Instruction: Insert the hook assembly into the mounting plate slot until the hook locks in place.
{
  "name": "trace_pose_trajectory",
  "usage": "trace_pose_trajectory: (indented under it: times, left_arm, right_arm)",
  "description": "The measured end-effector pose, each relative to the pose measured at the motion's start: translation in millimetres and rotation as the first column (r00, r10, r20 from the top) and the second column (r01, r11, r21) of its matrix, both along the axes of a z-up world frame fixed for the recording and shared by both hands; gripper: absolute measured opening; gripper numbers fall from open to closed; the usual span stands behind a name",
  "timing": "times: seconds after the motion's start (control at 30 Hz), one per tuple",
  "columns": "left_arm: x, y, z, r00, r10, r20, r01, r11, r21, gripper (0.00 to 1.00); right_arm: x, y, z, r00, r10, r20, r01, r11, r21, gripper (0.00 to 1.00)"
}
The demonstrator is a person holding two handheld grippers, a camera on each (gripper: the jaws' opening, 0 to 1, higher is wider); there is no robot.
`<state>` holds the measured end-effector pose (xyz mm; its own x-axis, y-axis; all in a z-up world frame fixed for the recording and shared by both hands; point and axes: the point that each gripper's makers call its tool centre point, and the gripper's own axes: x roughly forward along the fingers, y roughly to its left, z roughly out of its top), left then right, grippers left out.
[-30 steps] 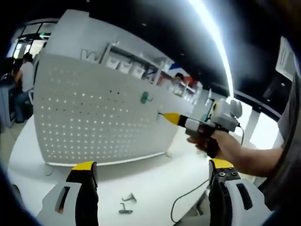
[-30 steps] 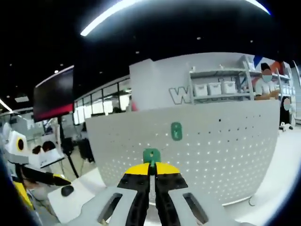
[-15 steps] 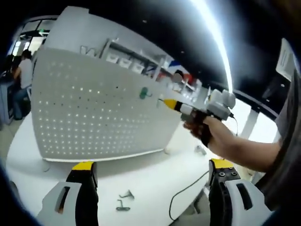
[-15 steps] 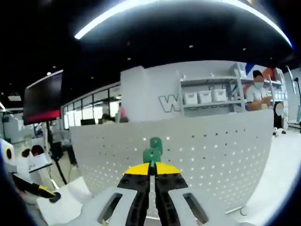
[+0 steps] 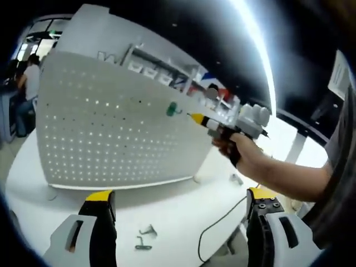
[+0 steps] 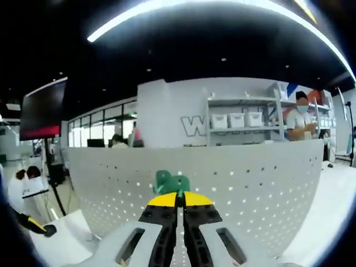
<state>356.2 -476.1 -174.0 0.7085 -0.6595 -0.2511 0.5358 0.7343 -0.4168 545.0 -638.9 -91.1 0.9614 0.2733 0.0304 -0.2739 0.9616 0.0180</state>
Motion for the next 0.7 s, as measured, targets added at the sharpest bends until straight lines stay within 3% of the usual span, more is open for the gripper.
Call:
trace_pose_trajectory:
  times: [0.47, 0.7]
  left_arm:
    - [0.9, 6.9, -3.2, 1.000, 0.024, 0.006, -0.024, 1.000, 0.020, 0.98]
    - [1.2, 8.8, -5.2, 1.000, 0.030, -0.001, -0.030, 0.999, 0.020, 0.97]
  right_arm:
    - [20.0, -8.2, 18.3, 0.997, -0.056, 0.050, 0.056, 0.998, 0.014, 0.00]
    - [19.7, -8.5, 14.4, 0.996, -0.068, 0.049, 0.068, 0.998, 0.003, 0.00]
